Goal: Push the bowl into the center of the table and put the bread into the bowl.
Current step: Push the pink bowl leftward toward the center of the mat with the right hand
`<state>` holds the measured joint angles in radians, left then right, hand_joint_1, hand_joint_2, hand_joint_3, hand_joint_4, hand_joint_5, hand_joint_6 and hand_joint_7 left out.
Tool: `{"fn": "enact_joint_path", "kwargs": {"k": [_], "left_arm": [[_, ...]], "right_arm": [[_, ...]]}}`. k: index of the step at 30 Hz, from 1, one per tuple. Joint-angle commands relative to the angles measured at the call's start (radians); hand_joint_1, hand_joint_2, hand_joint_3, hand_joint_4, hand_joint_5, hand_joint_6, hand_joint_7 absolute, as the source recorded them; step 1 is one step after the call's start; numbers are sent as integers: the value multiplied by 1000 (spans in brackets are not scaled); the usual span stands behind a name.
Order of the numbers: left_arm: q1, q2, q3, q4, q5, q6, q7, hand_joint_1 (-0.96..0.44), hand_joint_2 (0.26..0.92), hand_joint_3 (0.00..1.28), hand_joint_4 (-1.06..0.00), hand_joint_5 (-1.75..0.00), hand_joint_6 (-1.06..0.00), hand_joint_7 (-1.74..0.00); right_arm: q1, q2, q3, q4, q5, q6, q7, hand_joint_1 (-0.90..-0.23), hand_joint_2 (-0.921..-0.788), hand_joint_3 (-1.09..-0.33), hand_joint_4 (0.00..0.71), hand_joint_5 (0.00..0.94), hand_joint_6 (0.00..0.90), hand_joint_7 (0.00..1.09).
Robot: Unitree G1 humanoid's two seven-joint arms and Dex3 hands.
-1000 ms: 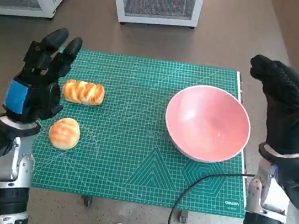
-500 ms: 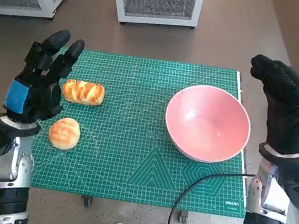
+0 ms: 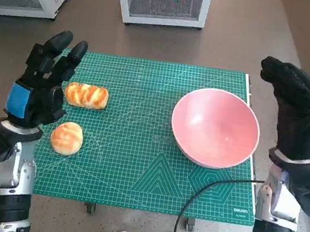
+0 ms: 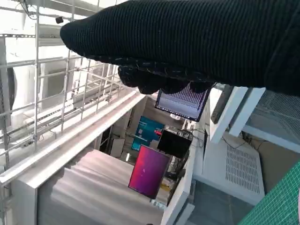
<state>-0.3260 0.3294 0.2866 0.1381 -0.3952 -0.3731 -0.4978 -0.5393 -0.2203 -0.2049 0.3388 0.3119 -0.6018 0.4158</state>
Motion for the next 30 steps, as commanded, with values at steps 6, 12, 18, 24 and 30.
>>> {"fn": "enact_joint_path", "kwargs": {"k": [6, 12, 18, 24, 30], "left_arm": [[-2, -38, -12, 43, 45, -69, 27, -698, 921, 638, -226, -44, 1, -487], [-8, -49, -21, 66, 57, -96, 29, -691, 921, 636, -227, -41, 1, -460], [-12, -52, -25, 81, 58, -105, 28, -681, 921, 634, -229, -39, 1, -446], [-16, -50, -27, 95, 57, -112, 25, -677, 921, 626, -229, -37, 1, -447], [-15, -52, -29, 100, 52, -114, 22, -675, 921, 622, -229, -35, 1, -447]], "right_arm": [[-35, -14, -46, 150, 5, -49, 2, -639, -921, -862, 183, 0, 131, 184], [-75, -22, -75, 278, 1, -97, -2, -632, -921, -884, 178, 0, 126, 186], [-120, -32, -100, 405, -6, -132, -17, -619, -921, -900, 174, 0, 120, 192], [-174, -47, -126, 556, -7, -155, -28, -622, -921, -911, 171, 0, 118, 203], [-226, -63, -148, 717, -11, -166, -43, -626, -921, -911, 166, 1, 120, 216]]}}
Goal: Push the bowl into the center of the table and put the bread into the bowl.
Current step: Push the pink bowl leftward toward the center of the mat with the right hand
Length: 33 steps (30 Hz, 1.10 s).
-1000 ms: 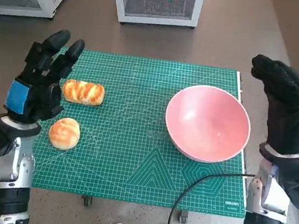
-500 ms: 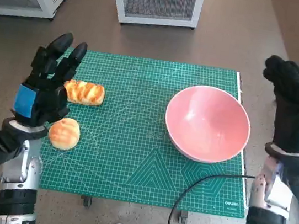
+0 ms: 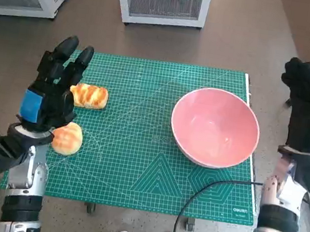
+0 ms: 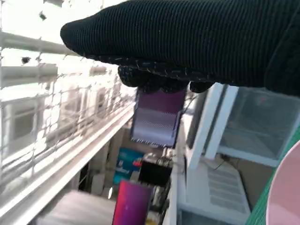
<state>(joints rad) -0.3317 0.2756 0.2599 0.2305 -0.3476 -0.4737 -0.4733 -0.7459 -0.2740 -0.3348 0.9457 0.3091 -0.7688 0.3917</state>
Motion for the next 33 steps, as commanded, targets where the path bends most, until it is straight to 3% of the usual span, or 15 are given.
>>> {"fn": "enact_joint_path", "kwargs": {"k": [1, 12, 33], "left_arm": [[-9, 1, -3, 8, 5, -14, -1, -675, 921, 622, -230, -35, 1, -447], [0, 3, -6, 3, 6, -22, -1, -677, 921, 620, -233, -34, 1, -449], [19, 13, 6, -3, 5, -34, -1, -680, 921, 624, -230, -28, 1, -438]], "right_arm": [[-26, -11, -22, 133, -10, 0, -22, -627, -921, -911, 166, 1, 124, 220], [-68, -21, -28, 306, -42, 61, -92, -668, -921, -899, 155, 0, 123, 231], [-66, 17, -10, 367, -107, 233, -176, -662, -921, -898, 150, 2, 117, 217]]}}
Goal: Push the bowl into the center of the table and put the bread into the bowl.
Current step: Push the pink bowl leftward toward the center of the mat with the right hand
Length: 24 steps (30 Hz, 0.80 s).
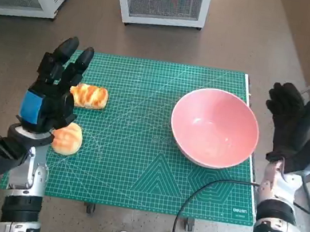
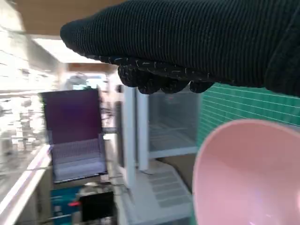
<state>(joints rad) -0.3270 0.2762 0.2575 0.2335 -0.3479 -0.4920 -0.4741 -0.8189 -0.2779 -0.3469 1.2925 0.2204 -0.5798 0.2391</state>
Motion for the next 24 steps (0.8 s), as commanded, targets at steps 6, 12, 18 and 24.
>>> {"fn": "enact_joint_path", "kwargs": {"k": [6, 12, 18, 24], "left_arm": [[22, 15, 11, -21, 7, -9, 4, -679, 921, 626, -230, -27, 1, -437], [28, 13, 13, -28, 7, -5, 7, -679, 921, 628, -229, -26, 1, -434], [35, 17, 18, -34, -3, 2, 3, -679, 921, 629, -230, -26, 1, -433], [41, 21, 23, -39, -13, 9, -2, -680, 921, 630, -229, -24, 1, -432]], "right_arm": [[7, 46, 3, 21, -34, 72, -34, -669, -921, -906, 151, 2, 116, 210], [5, 68, 0, 22, -40, 89, -36, -674, -921, -911, 152, 2, 117, 206], [-5, 103, -32, 20, -3, 116, -9, -664, -921, -905, 158, 4, 118, 201], [-14, 136, -58, 13, 19, 122, 18, -666, -921, -901, 159, 4, 120, 199]]}}
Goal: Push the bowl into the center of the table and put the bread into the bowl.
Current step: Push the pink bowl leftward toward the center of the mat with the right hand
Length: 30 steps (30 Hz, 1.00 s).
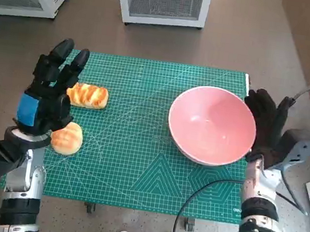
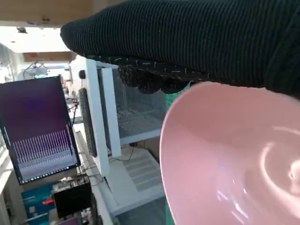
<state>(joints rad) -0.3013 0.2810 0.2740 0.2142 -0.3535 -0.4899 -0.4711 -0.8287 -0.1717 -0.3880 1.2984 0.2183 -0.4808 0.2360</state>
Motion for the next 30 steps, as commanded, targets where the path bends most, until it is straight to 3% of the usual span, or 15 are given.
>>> {"fn": "enact_joint_path", "kwargs": {"k": [1, 14, 30], "left_arm": [[16, 17, 8, -20, -9, 8, -6, -680, 921, 630, -229, -24, 1, -431], [31, 18, 16, -38, -12, 12, 0, -681, 921, 625, -229, -23, 1, -439], [58, 22, 31, -68, -4, 14, 18, -685, 921, 626, -229, -22, 1, -445]], "right_arm": [[-5, 35, -17, 7, 21, 21, 24, -666, -921, -901, 160, 4, 121, 199], [-25, 68, 17, 4, -12, 3, 30, -678, -921, -899, 161, 2, 128, 201], [-70, 115, 28, 12, -29, 34, 21, -682, -921, -895, 158, 0, 135, 208]]}}
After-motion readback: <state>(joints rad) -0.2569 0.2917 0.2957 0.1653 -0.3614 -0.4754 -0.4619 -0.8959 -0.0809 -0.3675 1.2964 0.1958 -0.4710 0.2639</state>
